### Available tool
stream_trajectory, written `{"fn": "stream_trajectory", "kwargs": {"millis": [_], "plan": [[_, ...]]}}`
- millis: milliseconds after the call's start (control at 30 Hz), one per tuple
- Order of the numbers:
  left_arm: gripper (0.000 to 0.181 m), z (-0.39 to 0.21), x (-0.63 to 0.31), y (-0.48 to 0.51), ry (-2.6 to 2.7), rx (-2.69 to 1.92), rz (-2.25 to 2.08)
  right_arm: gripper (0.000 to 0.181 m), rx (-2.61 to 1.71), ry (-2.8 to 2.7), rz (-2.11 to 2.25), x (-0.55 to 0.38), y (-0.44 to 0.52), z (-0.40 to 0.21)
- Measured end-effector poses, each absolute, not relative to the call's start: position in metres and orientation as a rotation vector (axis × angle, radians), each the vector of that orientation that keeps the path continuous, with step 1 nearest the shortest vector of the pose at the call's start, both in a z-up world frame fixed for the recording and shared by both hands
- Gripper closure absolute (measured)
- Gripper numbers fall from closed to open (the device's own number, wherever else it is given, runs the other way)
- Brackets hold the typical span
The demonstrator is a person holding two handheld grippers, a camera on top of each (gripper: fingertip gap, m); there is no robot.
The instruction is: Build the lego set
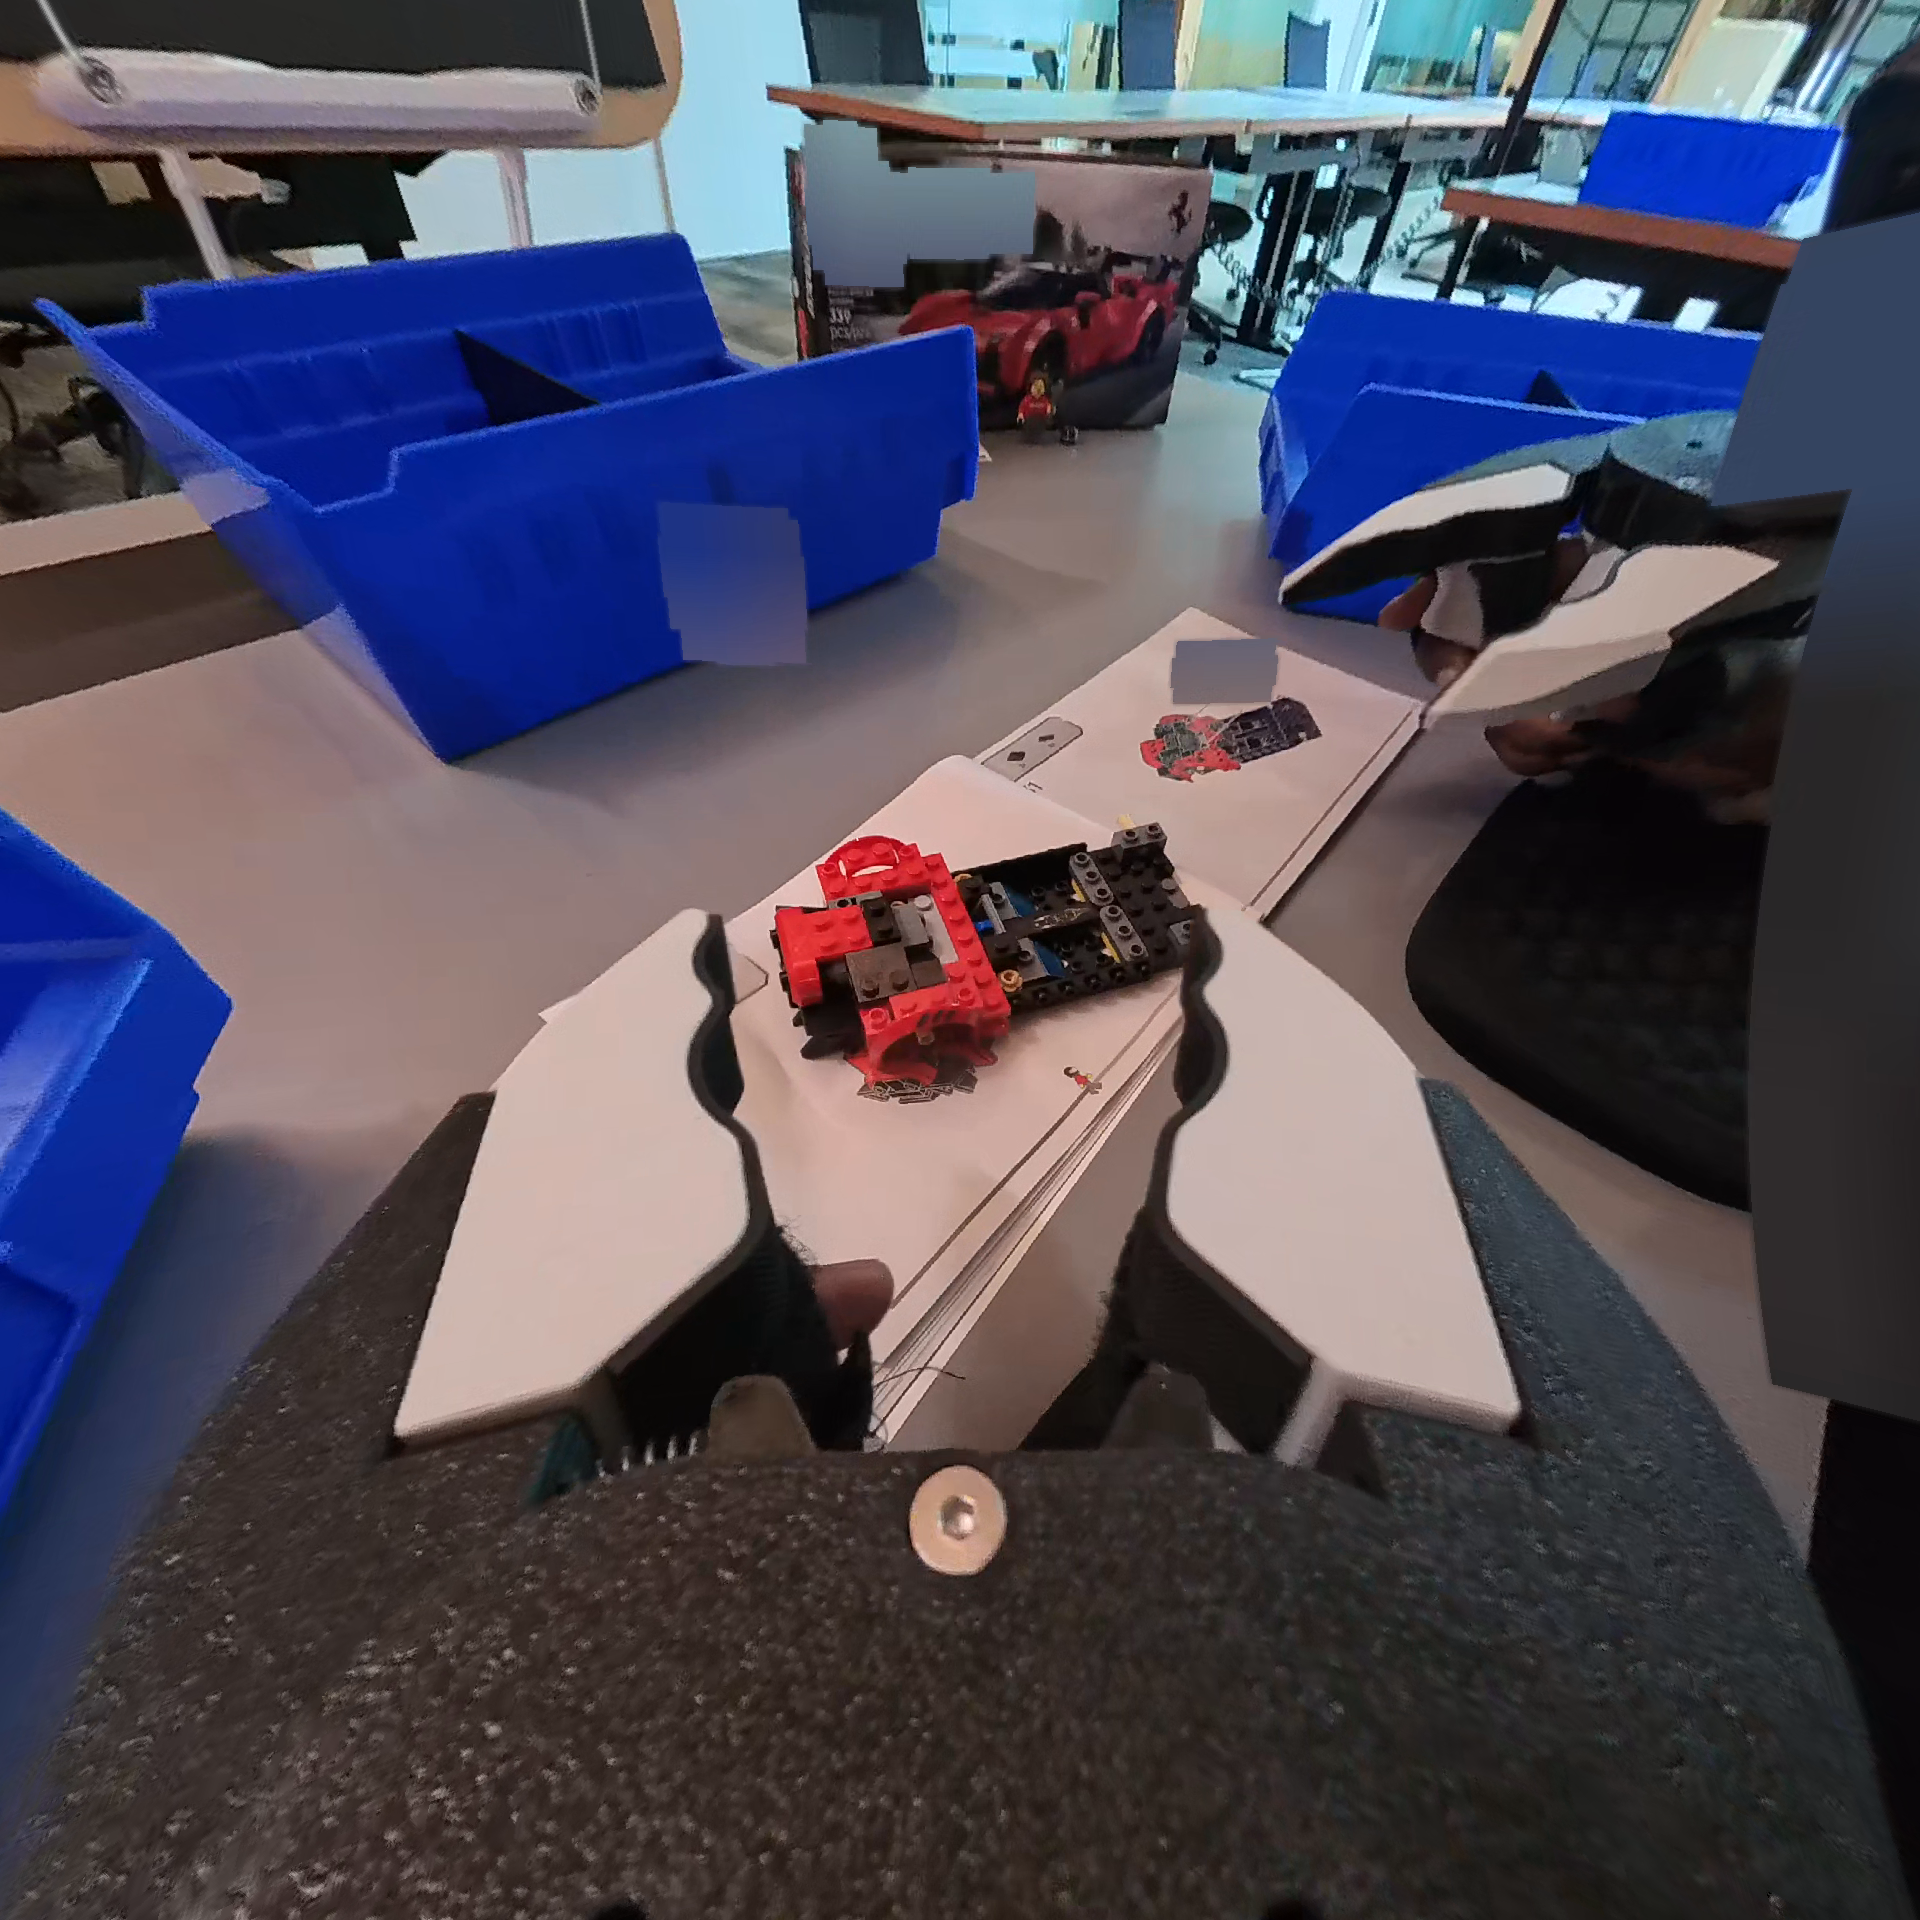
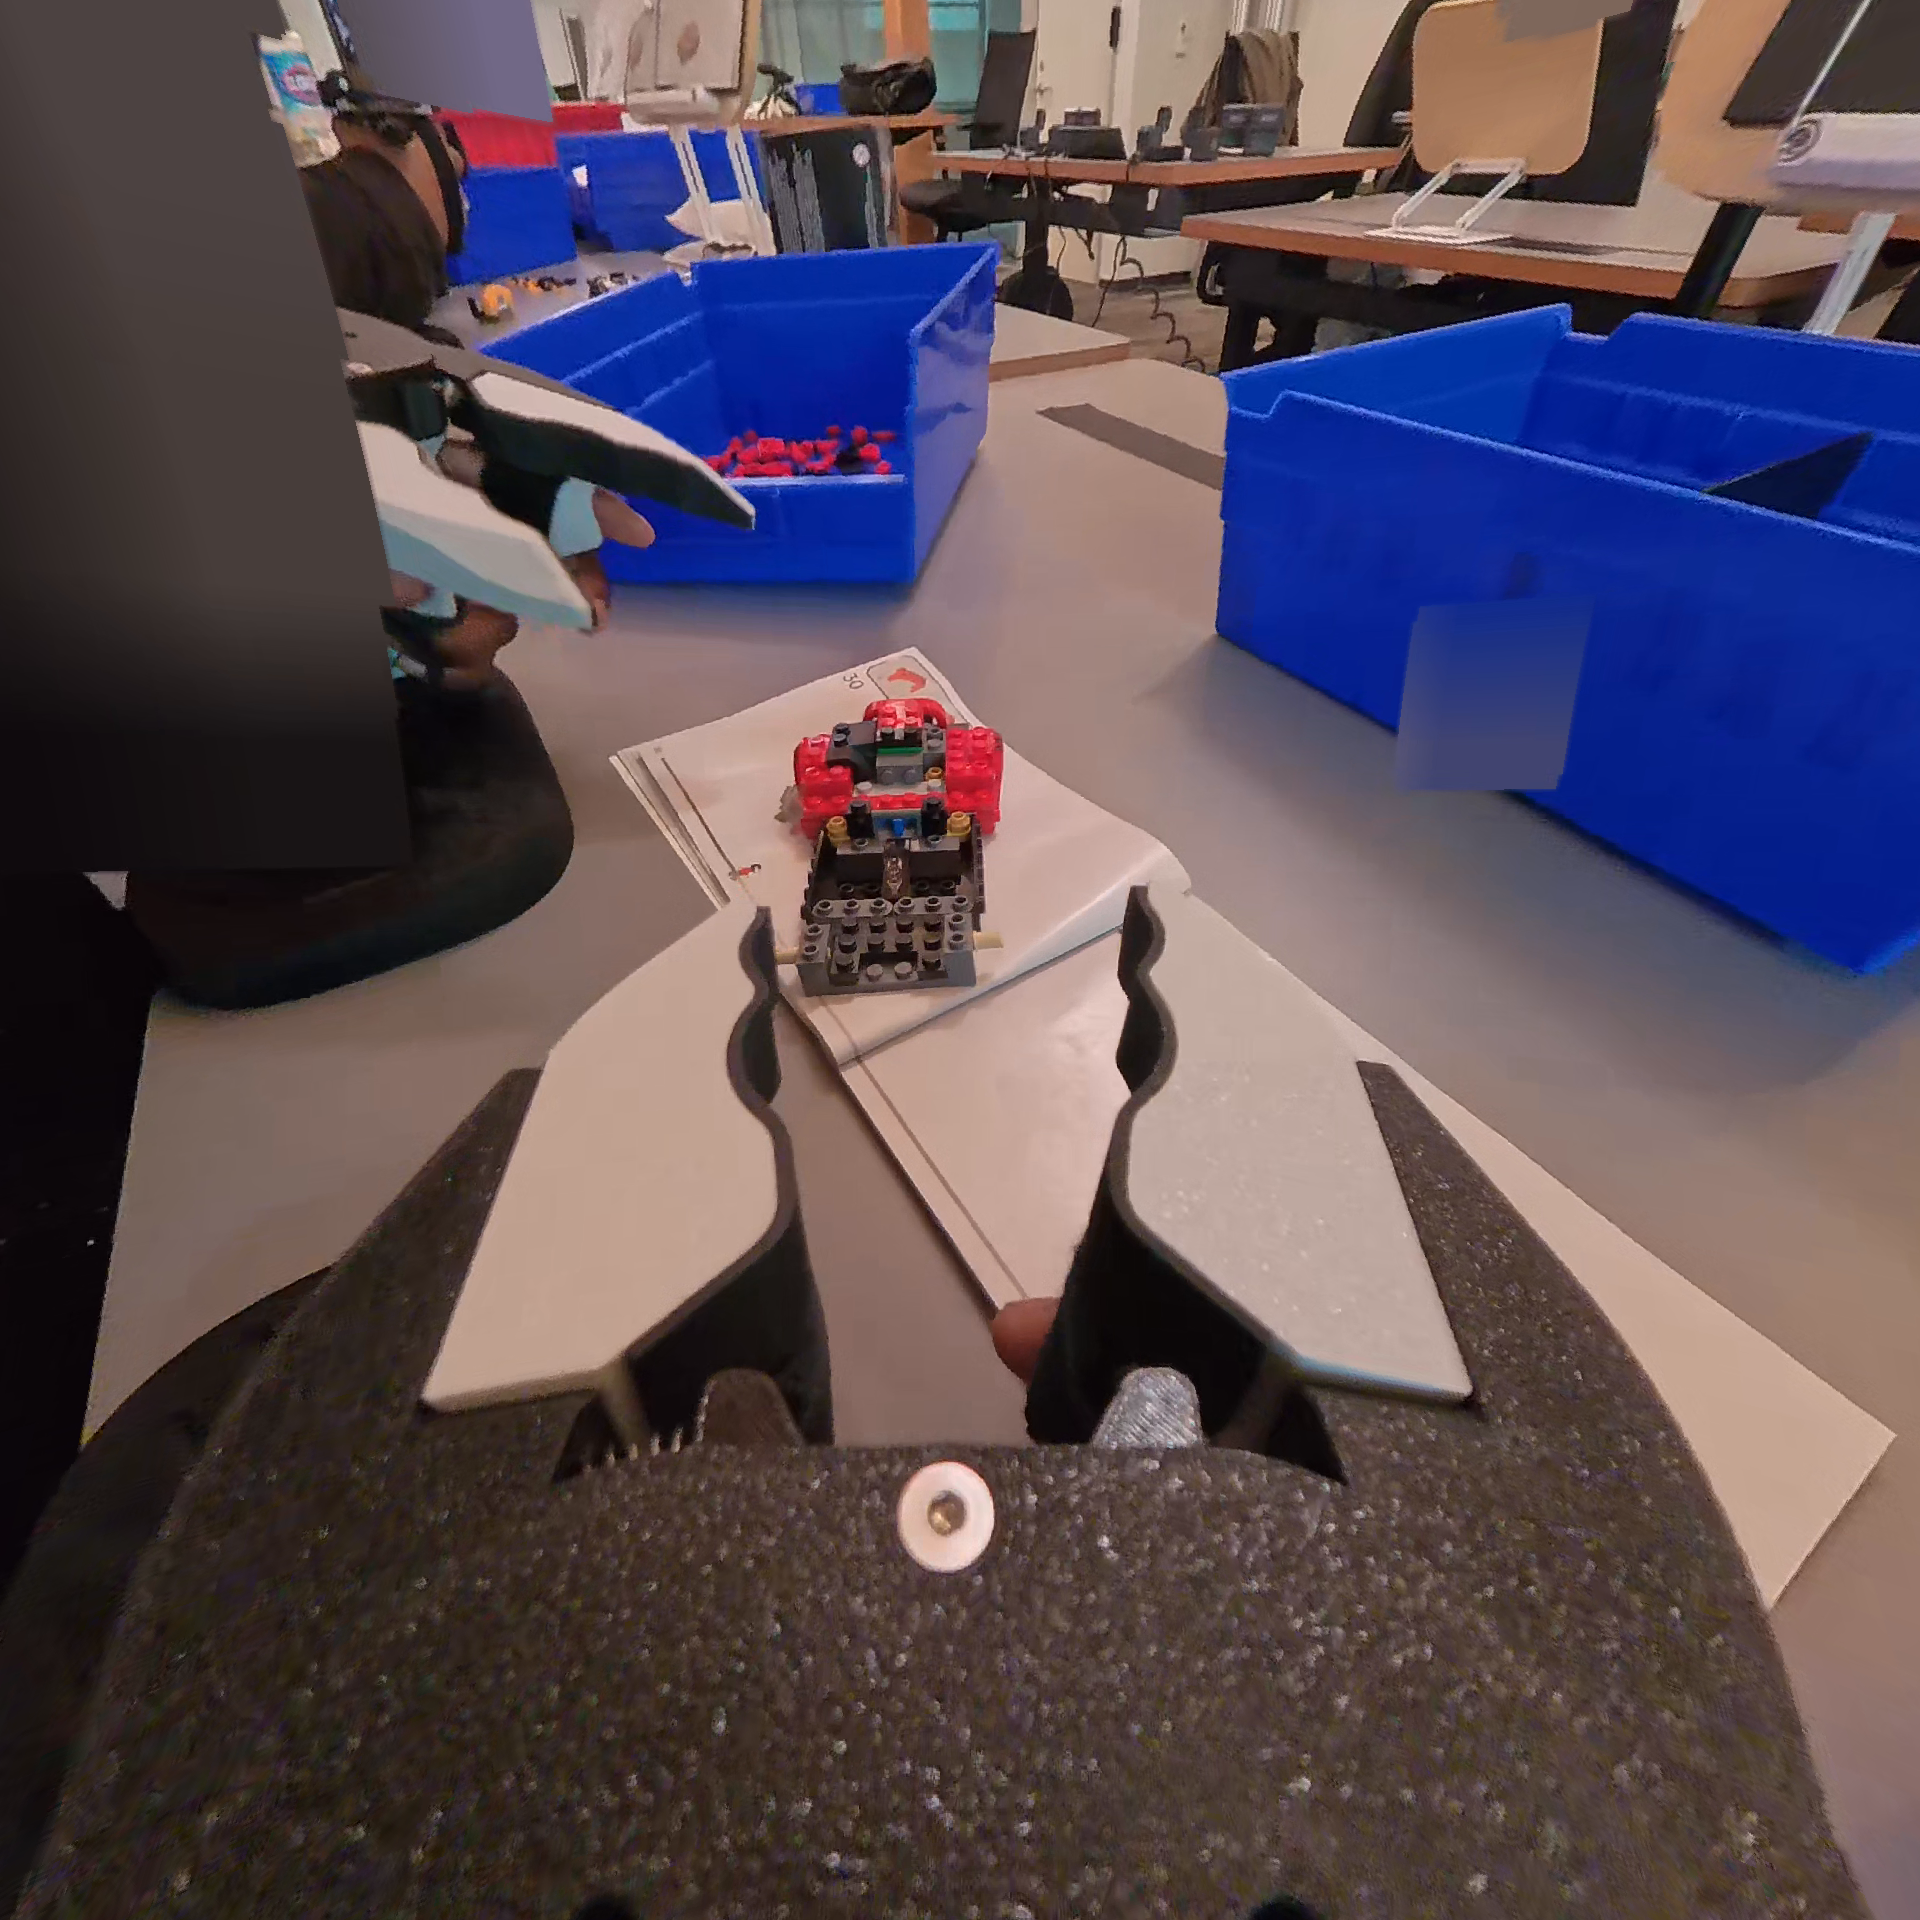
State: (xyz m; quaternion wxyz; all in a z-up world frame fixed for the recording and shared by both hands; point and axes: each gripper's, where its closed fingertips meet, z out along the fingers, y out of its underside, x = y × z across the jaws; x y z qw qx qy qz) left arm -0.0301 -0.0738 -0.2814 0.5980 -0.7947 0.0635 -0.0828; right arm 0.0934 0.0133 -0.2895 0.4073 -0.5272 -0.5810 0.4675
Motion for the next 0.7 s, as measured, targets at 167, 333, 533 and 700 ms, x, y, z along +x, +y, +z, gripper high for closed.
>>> {"fn": "stream_trajectory", "kwargs": {"millis": [167, 333, 533, 700], "plan": [[0.103, -0.278, -0.031, -0.076, 0.137, -1.809, -0.198, 0.118, -1.321, -1.512, 1.133, 0.091, 0.010, -0.295], [0.181, -0.258, -0.035, -0.087, 0.157, -1.719, -0.166, 0.120, -1.328, -1.555, 1.102, 0.089, 0.008, -0.300], [0.161, -0.215, -0.118, -0.133, 0.137, -1.887, 0.125, 0.120, -1.329, -1.562, 1.099, 0.089, 0.008, -0.300], [0.152, -0.212, -0.216, -0.168, 0.166, -2.227, 0.267, 0.120, -1.328, -1.551, 1.118, 0.089, 0.009, -0.299]]}}
